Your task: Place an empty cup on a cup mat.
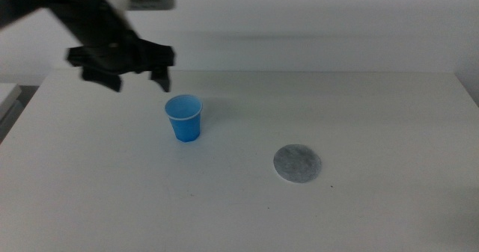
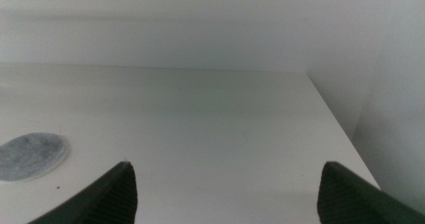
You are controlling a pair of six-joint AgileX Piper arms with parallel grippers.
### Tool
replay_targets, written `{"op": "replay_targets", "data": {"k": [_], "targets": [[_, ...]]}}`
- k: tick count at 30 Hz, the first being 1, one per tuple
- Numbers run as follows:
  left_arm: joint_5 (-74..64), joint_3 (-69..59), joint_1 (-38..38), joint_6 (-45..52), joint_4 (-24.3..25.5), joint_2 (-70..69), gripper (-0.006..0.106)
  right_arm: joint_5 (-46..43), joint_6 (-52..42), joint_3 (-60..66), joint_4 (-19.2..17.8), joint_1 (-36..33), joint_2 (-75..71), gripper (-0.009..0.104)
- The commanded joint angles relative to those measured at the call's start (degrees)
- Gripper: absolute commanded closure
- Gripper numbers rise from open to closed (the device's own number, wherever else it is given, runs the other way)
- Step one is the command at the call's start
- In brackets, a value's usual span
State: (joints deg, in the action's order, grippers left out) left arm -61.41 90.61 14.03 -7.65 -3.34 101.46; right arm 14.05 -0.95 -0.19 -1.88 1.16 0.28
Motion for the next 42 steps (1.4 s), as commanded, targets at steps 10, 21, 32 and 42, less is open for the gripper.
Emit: {"op": "replay_targets", "data": {"k": [10, 21, 32, 42], "targets": [[5.5, 12.0, 2.0, -0.7, 1.1, 19.6, 0.007, -0.4, -0.2, 0.2, -0.6, -0.1, -0.3, 0.002], [10.2, 12.0, 2.0, -1.9, 3.9, 24.2, 0.009, -0.4, -0.2, 0.2, -0.6, -0.1, -0.3, 0.002], [4.7, 12.0, 1.5, -1.2, 1.0, 24.4, 0.093, -0.4, -0.2, 0.2, -0.6, -0.1, -0.3, 0.002], [-2.1, 16.6, 12.7, -3.3, 2.0, 19.8, 0.102, -0.4, -0.2, 0.2, -0.6, -0.1, -0.3, 0.002]]}}
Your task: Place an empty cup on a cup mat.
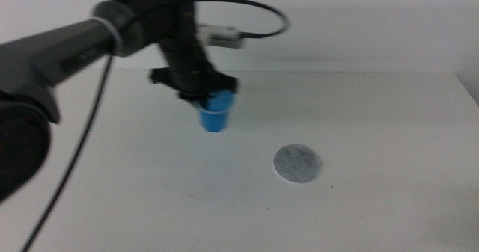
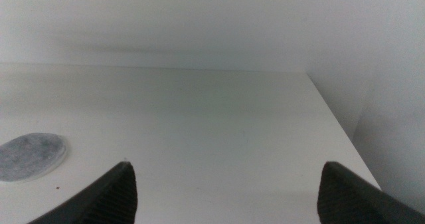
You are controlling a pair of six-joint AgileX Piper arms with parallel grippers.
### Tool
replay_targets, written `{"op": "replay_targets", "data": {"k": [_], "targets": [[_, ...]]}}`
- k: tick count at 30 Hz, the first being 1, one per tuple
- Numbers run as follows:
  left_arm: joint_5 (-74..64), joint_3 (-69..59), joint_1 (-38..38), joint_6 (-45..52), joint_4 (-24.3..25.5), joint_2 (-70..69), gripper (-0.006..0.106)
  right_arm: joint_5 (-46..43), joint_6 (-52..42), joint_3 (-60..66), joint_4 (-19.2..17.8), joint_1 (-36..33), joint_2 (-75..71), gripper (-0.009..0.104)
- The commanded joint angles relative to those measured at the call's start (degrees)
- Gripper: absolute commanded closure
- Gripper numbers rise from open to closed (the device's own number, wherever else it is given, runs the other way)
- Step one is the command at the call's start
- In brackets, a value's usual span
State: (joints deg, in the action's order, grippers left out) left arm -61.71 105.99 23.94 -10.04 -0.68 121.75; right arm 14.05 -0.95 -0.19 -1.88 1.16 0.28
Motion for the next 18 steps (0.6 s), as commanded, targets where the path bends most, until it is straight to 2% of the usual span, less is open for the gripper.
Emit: {"op": "replay_targets", "data": {"k": [1, 8, 18], "targets": [[-1.8, 1.8, 4.4, -0.8, -0.7, -0.1, 0.102, -0.4, -0.2, 0.2, -0.6, -0.1, -0.3, 0.002], [1.6, 5.3, 14.1, -4.1, -0.7, 2.9, 0.102, -0.4, -0.2, 0.2, -0.6, -0.1, -0.3, 0.002], [6.1, 5.5, 15.5, -5.5, -3.1, 6.4, 0.102, -0.4, -0.2, 0.2, -0.6, -0.1, -0.3, 0.002]]}}
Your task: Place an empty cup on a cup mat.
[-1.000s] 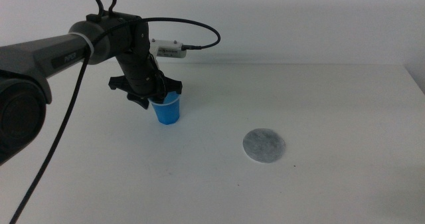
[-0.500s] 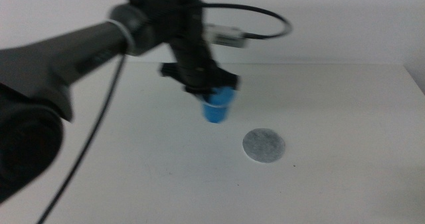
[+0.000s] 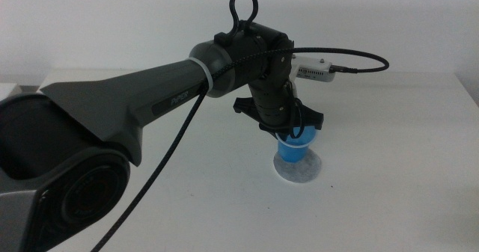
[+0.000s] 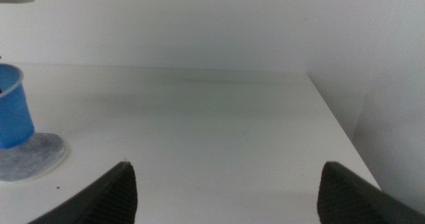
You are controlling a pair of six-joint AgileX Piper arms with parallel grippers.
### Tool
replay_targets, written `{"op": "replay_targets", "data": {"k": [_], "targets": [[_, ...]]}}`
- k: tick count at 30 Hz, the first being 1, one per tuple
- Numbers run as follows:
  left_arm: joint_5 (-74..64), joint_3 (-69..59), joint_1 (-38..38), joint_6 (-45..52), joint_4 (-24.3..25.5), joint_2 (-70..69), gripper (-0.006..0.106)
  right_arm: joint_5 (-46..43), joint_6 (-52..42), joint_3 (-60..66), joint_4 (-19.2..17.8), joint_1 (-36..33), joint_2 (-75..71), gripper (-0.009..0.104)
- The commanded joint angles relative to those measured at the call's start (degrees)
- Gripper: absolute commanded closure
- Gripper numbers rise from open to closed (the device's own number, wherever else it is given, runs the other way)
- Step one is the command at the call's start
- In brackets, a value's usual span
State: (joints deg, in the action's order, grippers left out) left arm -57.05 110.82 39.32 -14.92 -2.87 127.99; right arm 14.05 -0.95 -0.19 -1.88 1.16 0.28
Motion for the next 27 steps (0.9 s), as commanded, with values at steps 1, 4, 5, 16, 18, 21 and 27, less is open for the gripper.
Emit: {"op": "replay_targets", "data": {"k": [1, 4, 5, 16, 18, 21, 27], "targets": [[1.7, 0.6, 0.1, -0.6, -1.6, 0.4, 0.102, -0.4, -0.2, 0.2, -0.6, -0.1, -0.3, 0.002], [2.1, 0.7, 0.1, -0.5, -3.0, 0.8, 0.102, -0.4, -0.2, 0.2, -0.6, -0.1, -0.3, 0.002], [2.1, 0.7, 0.1, -0.5, -3.2, 0.8, 0.101, -0.4, -0.2, 0.2, -0.6, -0.1, -0.3, 0.002], [0.3, 0.7, 0.1, 0.1, -4.3, 0.8, 0.062, -0.4, -0.2, 0.2, -0.6, -0.1, -0.3, 0.002], [0.2, 0.7, 0.1, 0.6, -4.3, 0.8, 0.046, -0.4, -0.2, 0.2, -0.6, -0.1, -0.3, 0.002], [-0.5, 0.7, 0.1, 2.6, -4.1, 0.8, 0.022, -0.4, -0.2, 0.2, -0.6, -0.1, -0.3, 0.002], [-7.1, 1.6, -2.4, 5.9, -6.4, -4.5, 0.007, -0.4, -0.2, 0.2, -0.6, -0.1, -0.3, 0.002]]}}
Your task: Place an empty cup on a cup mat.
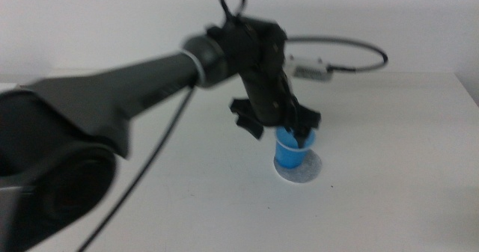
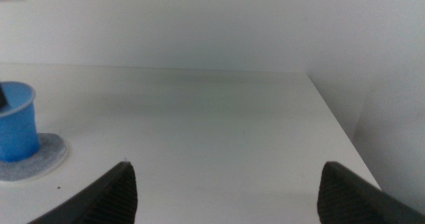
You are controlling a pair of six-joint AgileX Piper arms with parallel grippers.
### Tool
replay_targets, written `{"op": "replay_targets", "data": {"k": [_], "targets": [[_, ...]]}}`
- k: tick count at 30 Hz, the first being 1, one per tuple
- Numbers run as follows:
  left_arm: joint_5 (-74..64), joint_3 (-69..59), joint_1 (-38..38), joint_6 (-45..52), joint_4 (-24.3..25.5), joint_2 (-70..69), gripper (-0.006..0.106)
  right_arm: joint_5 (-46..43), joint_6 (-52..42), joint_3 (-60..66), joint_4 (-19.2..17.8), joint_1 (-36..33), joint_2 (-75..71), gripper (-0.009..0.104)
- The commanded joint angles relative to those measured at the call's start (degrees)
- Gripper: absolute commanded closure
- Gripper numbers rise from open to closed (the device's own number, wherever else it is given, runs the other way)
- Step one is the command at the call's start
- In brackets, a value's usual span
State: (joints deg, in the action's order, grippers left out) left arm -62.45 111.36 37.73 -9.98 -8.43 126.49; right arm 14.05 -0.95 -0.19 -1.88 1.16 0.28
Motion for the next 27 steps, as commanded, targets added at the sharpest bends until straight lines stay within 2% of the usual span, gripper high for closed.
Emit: {"op": "replay_targets", "data": {"k": [1, 5, 10, 14, 18, 21, 27], "targets": [[-3.3, 1.1, -1.2, 0.9, -0.5, -4.7, 0.007, -0.4, -0.2, 0.2, -0.6, -0.1, -0.3, 0.002], [-5.8, -0.6, -1.1, 0.9, 3.3, -12.1, 0.007, -0.4, -0.2, 0.2, -0.6, -0.1, -0.3, 0.002], [-2.1, -10.4, -0.9, 0.8, 4.7, -23.9, 0.007, -0.4, -0.2, 0.2, -0.6, -0.1, -0.3, 0.002], [5.1, -26.9, -0.9, 0.5, 9.5, -37.3, 0.007, -0.4, -0.2, 0.2, -0.6, -0.1, -0.3, 0.002], [11.2, -43.1, -2.6, -5.3, 12.0, -53.2, 0.007, -0.4, -0.2, 0.2, -0.6, -0.1, -0.3, 0.002], [22.3, -55.0, -4.5, -5.3, 15.8, -64.0, 0.007, -0.4, -0.2, 0.2, -0.6, -0.1, -0.3, 0.002], [37.2, -77.4, -10.3, -8.5, 16.5, -80.8, 0.007, -0.4, -0.2, 0.2, -0.6, -0.1, -0.3, 0.002]]}}
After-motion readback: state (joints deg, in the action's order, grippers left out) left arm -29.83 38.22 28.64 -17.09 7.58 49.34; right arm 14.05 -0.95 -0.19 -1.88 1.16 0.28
